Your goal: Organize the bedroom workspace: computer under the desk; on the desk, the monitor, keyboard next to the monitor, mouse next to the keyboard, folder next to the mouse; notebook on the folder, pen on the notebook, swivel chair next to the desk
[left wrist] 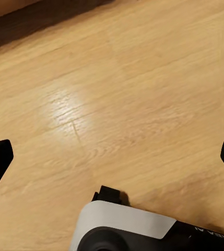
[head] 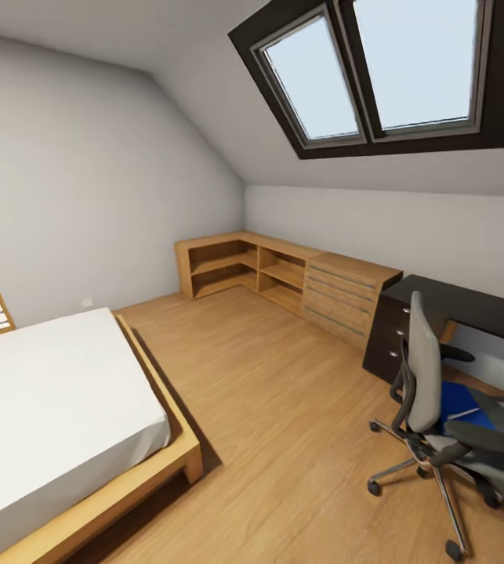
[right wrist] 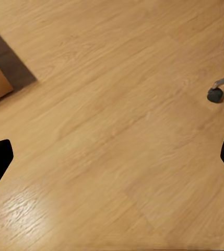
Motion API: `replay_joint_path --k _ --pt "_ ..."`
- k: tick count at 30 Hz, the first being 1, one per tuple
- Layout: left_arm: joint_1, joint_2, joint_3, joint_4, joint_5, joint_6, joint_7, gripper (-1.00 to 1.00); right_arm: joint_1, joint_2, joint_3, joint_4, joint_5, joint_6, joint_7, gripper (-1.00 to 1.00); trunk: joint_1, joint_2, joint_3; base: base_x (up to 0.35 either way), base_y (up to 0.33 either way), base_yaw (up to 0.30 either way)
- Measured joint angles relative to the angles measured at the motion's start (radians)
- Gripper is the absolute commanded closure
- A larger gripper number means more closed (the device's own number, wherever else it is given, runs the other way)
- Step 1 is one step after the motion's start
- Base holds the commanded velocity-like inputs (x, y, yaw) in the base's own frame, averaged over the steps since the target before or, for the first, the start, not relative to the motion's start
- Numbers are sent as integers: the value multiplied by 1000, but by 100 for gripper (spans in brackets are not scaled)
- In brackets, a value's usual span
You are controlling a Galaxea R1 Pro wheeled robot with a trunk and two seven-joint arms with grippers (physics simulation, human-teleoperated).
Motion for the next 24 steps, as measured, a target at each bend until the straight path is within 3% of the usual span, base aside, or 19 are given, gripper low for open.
replay_joint_path --k 24 --pt "0 0 0 0 0 -1 0 -100 0 3 0 2 2 -2 0 -100 0 0 0 5 19 -300"
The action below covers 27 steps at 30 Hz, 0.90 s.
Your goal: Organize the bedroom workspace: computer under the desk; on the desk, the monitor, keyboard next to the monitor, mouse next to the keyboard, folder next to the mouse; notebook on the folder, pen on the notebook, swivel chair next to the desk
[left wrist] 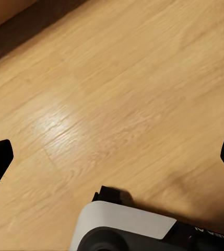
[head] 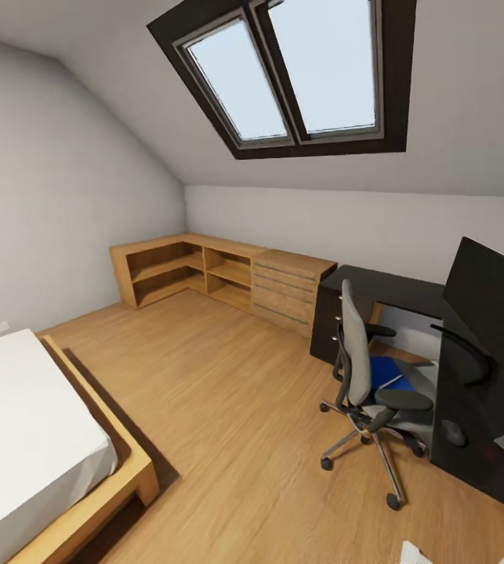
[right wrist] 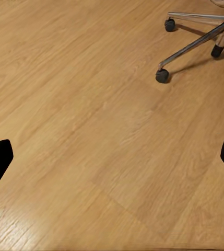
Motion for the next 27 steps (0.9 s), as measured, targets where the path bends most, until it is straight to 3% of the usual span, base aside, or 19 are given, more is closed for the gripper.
replay_joint_path --k 19,27 --pt "0 1 1 0 -1 0 -1 -100 0 1 1 4 2 0 0 -100 0 0 0 115 292 -300" --pt "0 -2 2 -3 2 -1 0 -100 0 1 1 3 2 0 1 -100 4 -7 -3 7 41 -300"
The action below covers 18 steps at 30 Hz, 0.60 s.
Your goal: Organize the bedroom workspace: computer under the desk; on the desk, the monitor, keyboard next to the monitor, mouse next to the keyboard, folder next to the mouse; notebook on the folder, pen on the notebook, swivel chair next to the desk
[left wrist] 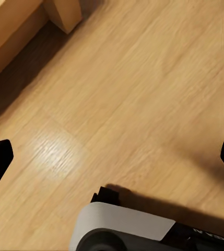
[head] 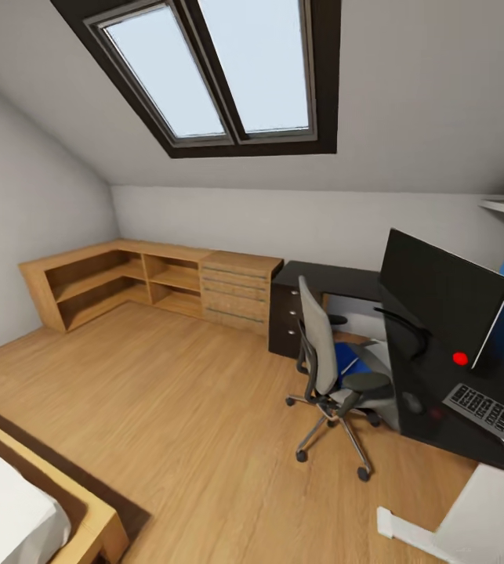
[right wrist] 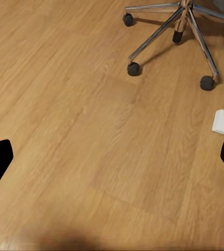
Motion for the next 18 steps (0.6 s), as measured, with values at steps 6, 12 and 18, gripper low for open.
replay_joint_path --k 6,12,18 --pt "0 0 3 0 2 0 2 -100 0 0 0 1 -1 1 0 -100 23 -42 -19 0 0 -300" --pt "0 1 2 1 3 8 7 -100 0 0 -1 0 -2 5 -1 -100 46 -84 -38 0 0 -298" --pt "0 4 2 1 3 16 8 -100 0 1 -1 0 -2 6 -1 -100 69 -126 -60 0 0 -291"
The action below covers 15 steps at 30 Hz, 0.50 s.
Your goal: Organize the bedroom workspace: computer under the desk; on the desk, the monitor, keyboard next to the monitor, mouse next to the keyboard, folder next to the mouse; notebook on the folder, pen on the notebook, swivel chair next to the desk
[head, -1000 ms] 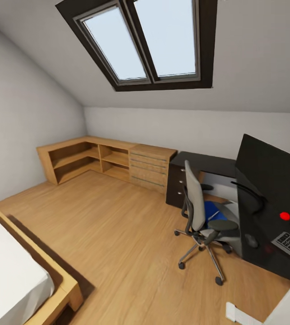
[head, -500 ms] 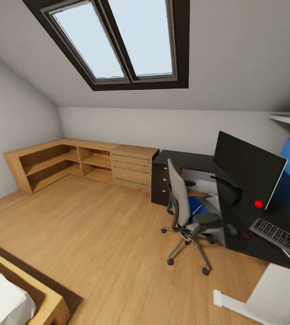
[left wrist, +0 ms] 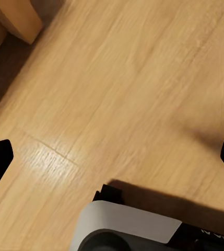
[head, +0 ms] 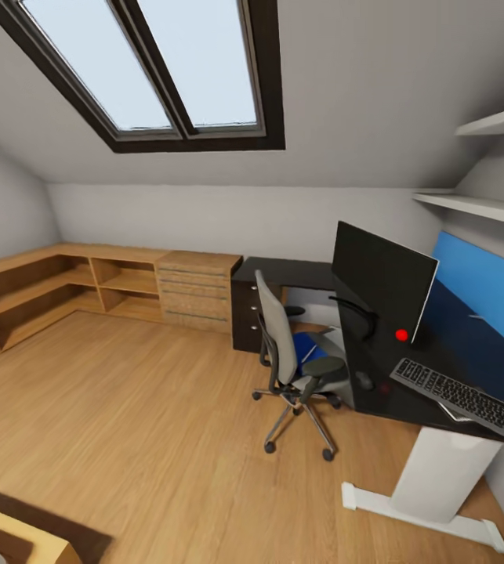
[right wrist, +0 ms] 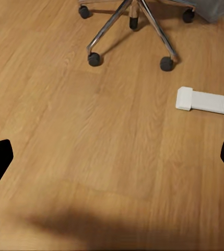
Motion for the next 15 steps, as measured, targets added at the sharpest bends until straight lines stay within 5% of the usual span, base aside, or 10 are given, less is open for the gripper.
replay_joint_path --k 15 --pt "0 20 49 -2 -1 12 0 -100 0 -3 1 0 2 2 1 -100 58 -105 -60 0 0 -238"
